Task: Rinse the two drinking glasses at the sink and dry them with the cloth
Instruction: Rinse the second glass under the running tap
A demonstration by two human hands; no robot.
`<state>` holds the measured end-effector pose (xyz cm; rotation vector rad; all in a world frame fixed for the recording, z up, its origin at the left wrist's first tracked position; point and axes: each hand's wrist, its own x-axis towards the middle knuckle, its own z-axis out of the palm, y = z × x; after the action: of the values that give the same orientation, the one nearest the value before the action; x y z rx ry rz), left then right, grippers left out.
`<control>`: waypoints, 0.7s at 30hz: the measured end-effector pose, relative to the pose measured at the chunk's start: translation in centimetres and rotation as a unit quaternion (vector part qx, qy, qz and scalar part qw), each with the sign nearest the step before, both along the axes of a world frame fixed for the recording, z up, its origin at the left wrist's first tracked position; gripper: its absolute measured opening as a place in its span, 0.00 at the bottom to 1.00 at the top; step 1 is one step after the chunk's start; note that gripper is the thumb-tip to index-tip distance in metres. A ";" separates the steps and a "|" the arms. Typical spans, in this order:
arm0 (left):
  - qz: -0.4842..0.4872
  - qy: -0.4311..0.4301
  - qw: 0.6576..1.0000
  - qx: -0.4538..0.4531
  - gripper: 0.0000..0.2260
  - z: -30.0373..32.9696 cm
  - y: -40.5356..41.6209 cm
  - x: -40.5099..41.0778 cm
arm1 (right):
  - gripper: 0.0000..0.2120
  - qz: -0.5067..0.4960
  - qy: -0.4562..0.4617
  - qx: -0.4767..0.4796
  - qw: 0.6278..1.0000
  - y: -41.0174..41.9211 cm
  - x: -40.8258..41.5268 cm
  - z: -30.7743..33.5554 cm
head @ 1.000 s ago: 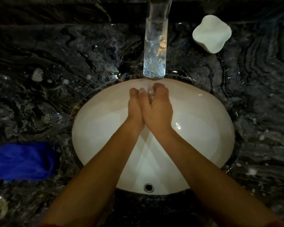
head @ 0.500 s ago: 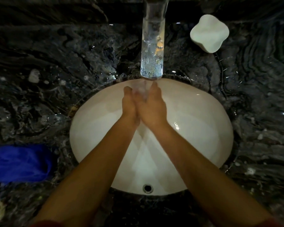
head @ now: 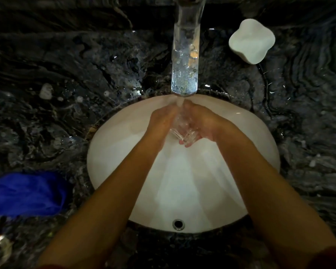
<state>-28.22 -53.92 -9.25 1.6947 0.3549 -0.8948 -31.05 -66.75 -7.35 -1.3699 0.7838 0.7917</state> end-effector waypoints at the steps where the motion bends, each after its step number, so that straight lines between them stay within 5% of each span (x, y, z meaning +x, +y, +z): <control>1: -0.019 0.005 0.999 -0.048 0.13 -0.4 0.7 0.1 | 0.21 0.030 -0.005 0.025 0.999 -0.3 0.0 0.1; 3: -0.019 0.008 0.993 -0.120 0.16 -0.6 0.9 0.5 | 0.21 0.027 -0.010 0.068 0.997 -0.7 -0.2 0.3; 6: -0.001 0.002 0.991 -0.133 0.20 -0.5 0.1 1.1 | 0.16 -0.112 -0.021 0.115 0.987 -0.6 -0.9 0.3; 11: -0.004 -0.007 0.990 -0.143 0.12 -0.3 0.1 1.0 | 0.16 -0.264 -0.104 -0.098 0.954 2.9 -4.8 0.6; 13: -0.017 0.002 0.990 -0.137 0.10 0.2 0.1 1.3 | 0.11 -0.319 -0.110 -0.099 0.936 4.1 -5.6 1.0; 16: -0.030 0.010 0.988 -0.152 0.10 1.0 0.2 1.7 | 0.14 -0.307 -0.100 -0.095 0.942 4.3 -5.0 1.1; 21: -0.003 0.060 0.949 -0.309 0.18 1.1 1.7 0.1 | 0.16 -0.255 -0.042 -0.140 0.956 1.4 -0.8 0.5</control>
<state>-28.11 -52.20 -8.15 1.0652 0.1246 -0.9909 -31.86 -65.33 -6.87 -1.3503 1.1520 0.2201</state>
